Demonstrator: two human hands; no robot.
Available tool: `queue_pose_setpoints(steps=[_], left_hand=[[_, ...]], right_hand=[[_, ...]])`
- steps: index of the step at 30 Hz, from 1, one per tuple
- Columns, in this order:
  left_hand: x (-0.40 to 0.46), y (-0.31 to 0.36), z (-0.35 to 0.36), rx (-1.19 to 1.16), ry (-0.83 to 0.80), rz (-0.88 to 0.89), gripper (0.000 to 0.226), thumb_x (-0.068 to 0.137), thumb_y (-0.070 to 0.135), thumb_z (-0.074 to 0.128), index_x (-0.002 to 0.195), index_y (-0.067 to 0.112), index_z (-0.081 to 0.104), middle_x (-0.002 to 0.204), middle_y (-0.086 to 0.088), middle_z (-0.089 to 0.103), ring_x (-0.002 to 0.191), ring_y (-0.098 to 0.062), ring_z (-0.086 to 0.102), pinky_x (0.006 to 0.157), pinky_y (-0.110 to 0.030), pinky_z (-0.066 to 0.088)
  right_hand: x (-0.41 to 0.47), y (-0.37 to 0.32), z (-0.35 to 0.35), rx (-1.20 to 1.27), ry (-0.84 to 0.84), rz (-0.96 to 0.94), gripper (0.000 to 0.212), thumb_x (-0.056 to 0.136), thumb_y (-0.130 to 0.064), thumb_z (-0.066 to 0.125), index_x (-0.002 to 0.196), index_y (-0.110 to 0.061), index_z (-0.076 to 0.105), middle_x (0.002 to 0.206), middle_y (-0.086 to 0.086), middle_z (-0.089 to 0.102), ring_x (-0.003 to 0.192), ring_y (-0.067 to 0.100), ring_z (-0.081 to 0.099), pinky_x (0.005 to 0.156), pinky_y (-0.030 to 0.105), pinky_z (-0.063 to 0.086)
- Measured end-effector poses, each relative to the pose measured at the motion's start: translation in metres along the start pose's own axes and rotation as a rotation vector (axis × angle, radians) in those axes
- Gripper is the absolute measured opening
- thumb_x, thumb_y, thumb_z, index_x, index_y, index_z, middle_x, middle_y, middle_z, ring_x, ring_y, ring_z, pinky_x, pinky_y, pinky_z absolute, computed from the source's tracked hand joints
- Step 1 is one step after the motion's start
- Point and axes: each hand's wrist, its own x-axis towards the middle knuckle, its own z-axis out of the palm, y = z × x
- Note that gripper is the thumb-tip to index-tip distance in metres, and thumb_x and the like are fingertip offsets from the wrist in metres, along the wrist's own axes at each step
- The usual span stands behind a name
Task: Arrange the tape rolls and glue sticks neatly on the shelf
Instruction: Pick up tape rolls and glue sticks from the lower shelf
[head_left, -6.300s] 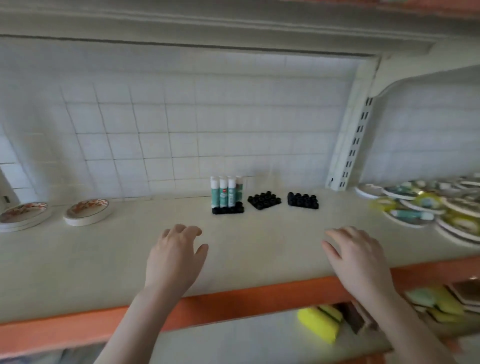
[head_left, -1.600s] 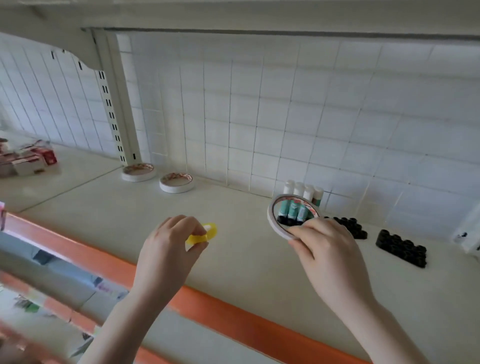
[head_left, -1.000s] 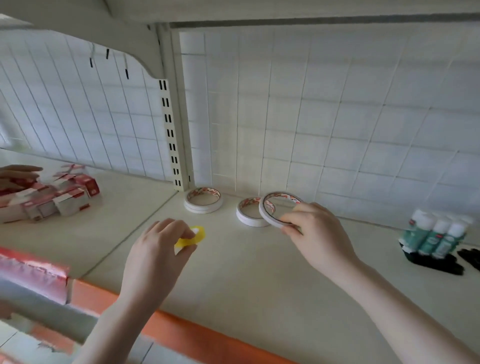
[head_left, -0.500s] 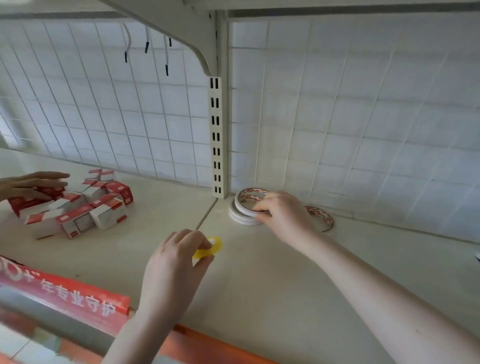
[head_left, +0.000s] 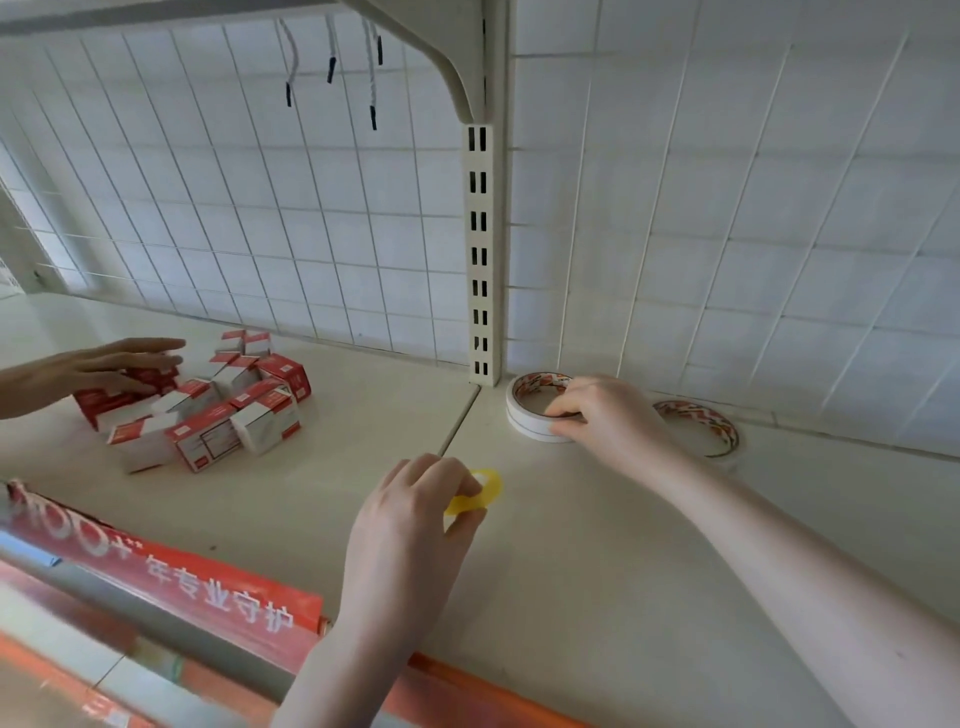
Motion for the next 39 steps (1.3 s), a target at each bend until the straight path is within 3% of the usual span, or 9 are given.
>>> queue_pose_setpoints(steps=[2, 4, 8, 13, 20, 25, 30, 35, 39], left_hand=[[0.0, 0.0, 0.001, -0.003, 0.008, 0.001, 0.036, 0.053, 0.006, 0.087, 0.071, 0.02, 0.058, 0.072, 0.012, 0.058, 0.069, -0.01, 0.048, 0.048, -0.031, 0.047], [0.0, -0.001, 0.001, -0.008, 0.01, 0.001, 0.035, 0.054, 0.006, 0.086, 0.071, 0.02, 0.059, 0.072, 0.012, 0.058, 0.071, -0.01, 0.047, 0.049, -0.032, 0.048], [0.001, -0.001, 0.002, -0.013, 0.01, 0.004, 0.036, 0.054, 0.006, 0.086, 0.071, 0.02, 0.058, 0.073, 0.013, 0.058, 0.07, -0.009, 0.048, 0.05, -0.029, 0.048], [0.0, -0.001, 0.002, -0.008, 0.004, 0.007, 0.035, 0.055, 0.007, 0.087, 0.072, 0.019, 0.059, 0.073, 0.012, 0.058, 0.072, -0.01, 0.046, 0.051, -0.028, 0.046], [0.0, -0.001, 0.001, -0.001, 0.004, 0.008, 0.035, 0.055, 0.006, 0.087, 0.072, 0.018, 0.059, 0.073, 0.013, 0.058, 0.072, -0.01, 0.046, 0.049, -0.024, 0.042], [0.0, 0.002, 0.002, -0.008, -0.013, 0.006, 0.035, 0.055, 0.007, 0.087, 0.072, 0.019, 0.059, 0.073, 0.014, 0.058, 0.073, -0.009, 0.046, 0.05, -0.022, 0.04], [0.008, 0.018, 0.004, -0.046, -0.022, 0.026, 0.032, 0.058, 0.009, 0.086, 0.072, 0.019, 0.059, 0.074, 0.018, 0.054, 0.068, -0.011, 0.054, 0.056, -0.016, 0.038], [0.023, 0.051, 0.015, -0.075, -0.009, 0.094, 0.03, 0.059, 0.008, 0.084, 0.07, 0.017, 0.059, 0.073, 0.013, 0.057, 0.067, -0.017, 0.054, 0.053, -0.031, 0.045], [0.032, 0.084, 0.033, -0.092, -0.029, 0.177, 0.028, 0.059, 0.01, 0.085, 0.071, 0.017, 0.06, 0.074, 0.009, 0.061, 0.067, -0.019, 0.056, 0.05, -0.034, 0.048]], right_hand=[[0.001, 0.003, -0.001, 0.024, 0.0, -0.005, 0.011, 0.085, -0.015, 0.061, 0.083, -0.009, 0.07, 0.075, 0.001, 0.058, 0.08, 0.008, 0.044, 0.064, 0.005, 0.028], [0.002, 0.006, -0.002, 0.041, -0.012, -0.011, 0.01, 0.086, -0.016, 0.062, 0.085, -0.014, 0.071, 0.076, -0.004, 0.056, 0.081, 0.005, 0.042, 0.062, 0.012, 0.028], [0.003, 0.011, -0.001, 0.035, -0.04, -0.029, 0.009, 0.086, -0.019, 0.062, 0.086, -0.018, 0.071, 0.08, -0.003, 0.061, 0.085, 0.019, 0.052, 0.072, 0.031, 0.039], [0.005, 0.015, 0.0, 0.028, -0.065, -0.045, 0.011, 0.088, -0.021, 0.061, 0.09, -0.018, 0.071, 0.082, -0.003, 0.062, 0.086, 0.018, 0.051, 0.069, 0.03, 0.035], [0.001, 0.02, 0.001, 0.013, -0.062, -0.112, 0.012, 0.089, -0.019, 0.06, 0.09, -0.013, 0.07, 0.085, 0.006, 0.063, 0.089, 0.024, 0.052, 0.076, 0.031, 0.038], [-0.011, 0.023, -0.006, 0.074, 0.059, -0.126, 0.025, 0.09, -0.016, 0.061, 0.114, -0.01, 0.067, 0.114, 0.004, 0.064, 0.109, 0.022, 0.055, 0.092, 0.028, 0.039], [-0.037, 0.045, -0.033, -0.03, 0.263, -0.056, 0.018, 0.086, -0.006, 0.061, 0.101, -0.009, 0.071, 0.095, 0.009, 0.067, 0.09, 0.032, 0.061, 0.077, 0.035, 0.045], [-0.087, 0.079, -0.056, -0.139, 0.273, 0.045, 0.017, 0.084, -0.007, 0.065, 0.097, -0.014, 0.073, 0.084, 0.006, 0.065, 0.082, 0.031, 0.06, 0.069, 0.037, 0.049], [-0.134, 0.106, -0.073, -0.209, 0.286, 0.137, 0.014, 0.078, -0.003, 0.071, 0.088, -0.012, 0.073, 0.079, 0.006, 0.065, 0.077, 0.033, 0.062, 0.062, 0.041, 0.054]])
